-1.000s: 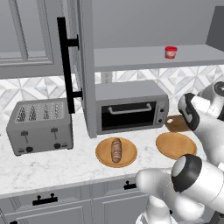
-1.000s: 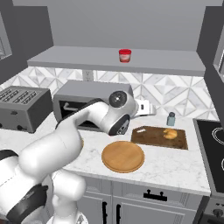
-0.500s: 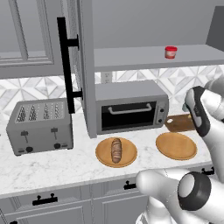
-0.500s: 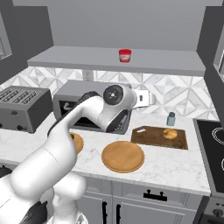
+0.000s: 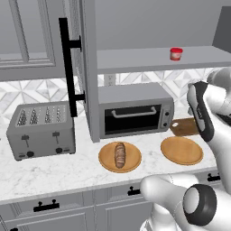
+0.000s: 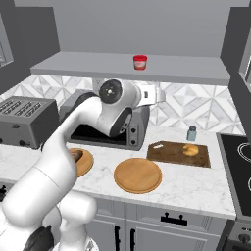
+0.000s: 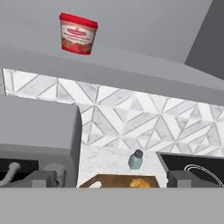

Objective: From the different types of pastries on the counter, select a croissant and place it on the cutting board. Then retrieve a jar of jam from the cabinet and place it alongside the croissant on the cutting board.

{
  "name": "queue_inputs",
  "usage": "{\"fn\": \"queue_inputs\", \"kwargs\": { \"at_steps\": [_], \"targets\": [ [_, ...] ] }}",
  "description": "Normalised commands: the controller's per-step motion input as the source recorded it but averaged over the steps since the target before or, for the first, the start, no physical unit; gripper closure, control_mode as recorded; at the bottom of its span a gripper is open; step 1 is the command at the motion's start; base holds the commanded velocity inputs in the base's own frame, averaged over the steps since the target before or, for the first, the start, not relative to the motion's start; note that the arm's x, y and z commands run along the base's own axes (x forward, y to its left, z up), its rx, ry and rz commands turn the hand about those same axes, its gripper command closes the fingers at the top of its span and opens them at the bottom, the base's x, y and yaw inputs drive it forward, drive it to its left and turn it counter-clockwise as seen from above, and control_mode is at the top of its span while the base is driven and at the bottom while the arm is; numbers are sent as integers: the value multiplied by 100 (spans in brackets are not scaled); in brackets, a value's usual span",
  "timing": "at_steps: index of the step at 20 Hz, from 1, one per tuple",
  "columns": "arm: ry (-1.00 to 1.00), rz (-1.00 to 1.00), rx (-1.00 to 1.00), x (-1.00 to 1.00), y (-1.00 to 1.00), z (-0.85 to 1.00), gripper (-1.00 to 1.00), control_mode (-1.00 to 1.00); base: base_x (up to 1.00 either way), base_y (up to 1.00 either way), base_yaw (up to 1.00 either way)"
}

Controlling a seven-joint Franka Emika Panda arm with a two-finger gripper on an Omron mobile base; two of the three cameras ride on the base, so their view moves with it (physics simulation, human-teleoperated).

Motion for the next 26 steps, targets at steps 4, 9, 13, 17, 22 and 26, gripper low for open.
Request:
{"fn": "queue_inputs", "kwargs": {
  "at_steps": [4,9,13,17,22,26],
  "targets": [
    [0,0,0,0,36,57,-100,-100,0,0,0],
    [-1,0,0,0,36,51,-100,-100,0,0,0],
    [0,0,0,0,28,39,-100,-100,0,0,0],
    [0,0,0,0,14,20,-100,-100,0,0,0],
    [-2,1,0,1,0,5,-100,-100,0,0,0],
    [-5,3,0,27,1,0,-100,-100,0,0,0]
  ]
}}
